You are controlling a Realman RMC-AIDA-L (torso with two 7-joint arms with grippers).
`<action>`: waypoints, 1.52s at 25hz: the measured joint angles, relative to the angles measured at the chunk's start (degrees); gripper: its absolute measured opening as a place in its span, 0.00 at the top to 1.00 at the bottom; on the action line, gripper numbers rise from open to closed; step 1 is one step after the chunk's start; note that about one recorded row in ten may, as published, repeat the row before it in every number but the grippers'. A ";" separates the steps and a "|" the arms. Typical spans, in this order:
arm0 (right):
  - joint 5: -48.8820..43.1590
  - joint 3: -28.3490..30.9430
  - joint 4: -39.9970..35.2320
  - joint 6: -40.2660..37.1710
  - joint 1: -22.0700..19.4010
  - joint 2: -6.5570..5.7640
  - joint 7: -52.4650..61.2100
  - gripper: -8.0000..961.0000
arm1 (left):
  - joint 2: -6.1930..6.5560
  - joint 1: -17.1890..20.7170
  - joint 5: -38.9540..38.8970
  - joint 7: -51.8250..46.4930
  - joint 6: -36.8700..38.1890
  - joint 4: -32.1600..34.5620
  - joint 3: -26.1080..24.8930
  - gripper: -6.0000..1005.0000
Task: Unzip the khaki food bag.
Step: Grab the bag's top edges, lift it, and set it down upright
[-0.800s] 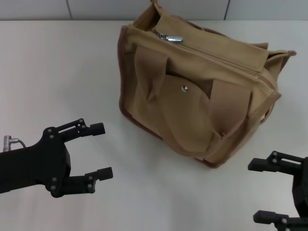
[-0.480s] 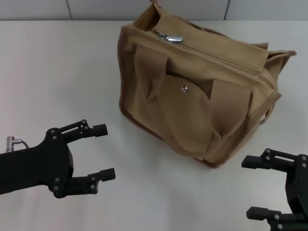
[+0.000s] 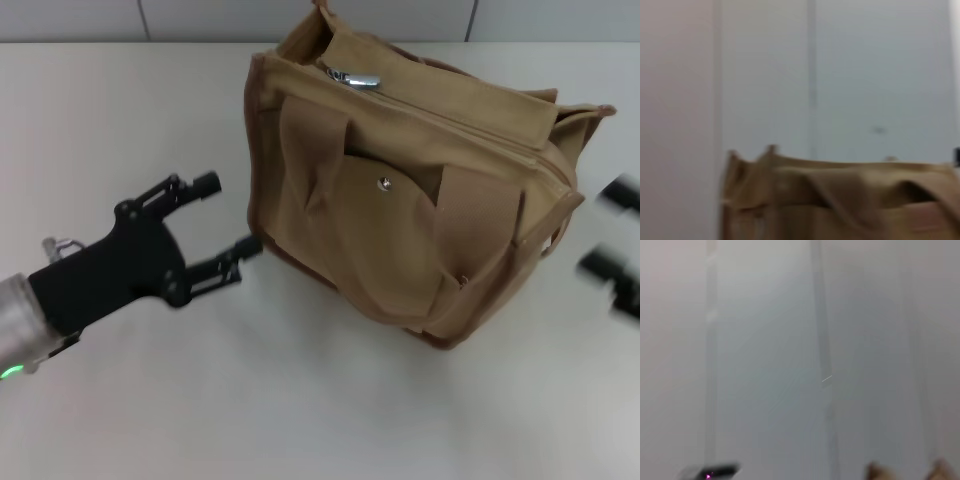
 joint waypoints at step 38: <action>1.09 16.51 7.39 12.97 -1.37 1.26 0.20 0.19 | -0.39 -7.81 -11.71 15.68 -21.90 -18.11 -0.48 0.85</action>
